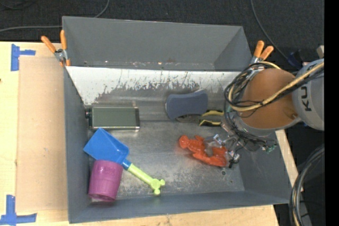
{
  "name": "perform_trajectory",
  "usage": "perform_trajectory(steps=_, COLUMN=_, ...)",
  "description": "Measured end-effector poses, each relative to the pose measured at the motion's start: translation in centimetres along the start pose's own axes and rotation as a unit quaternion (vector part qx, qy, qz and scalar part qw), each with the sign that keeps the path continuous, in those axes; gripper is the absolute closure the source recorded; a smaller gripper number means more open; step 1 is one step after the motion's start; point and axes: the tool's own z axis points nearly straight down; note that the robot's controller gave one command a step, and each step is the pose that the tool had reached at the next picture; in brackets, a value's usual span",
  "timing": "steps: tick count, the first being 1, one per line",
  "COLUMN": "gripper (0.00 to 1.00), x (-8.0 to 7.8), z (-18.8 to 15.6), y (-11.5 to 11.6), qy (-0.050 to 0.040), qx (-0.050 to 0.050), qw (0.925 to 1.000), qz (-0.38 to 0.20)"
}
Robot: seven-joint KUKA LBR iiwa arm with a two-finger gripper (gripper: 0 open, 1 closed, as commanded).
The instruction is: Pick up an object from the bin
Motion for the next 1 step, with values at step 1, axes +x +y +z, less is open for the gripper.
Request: perform_trajectory(steps=1, gripper=1.0, x=1.92, z=-11.21, y=0.65, qy=0.0017, qx=-0.003, qw=1.0, qz=-0.006)
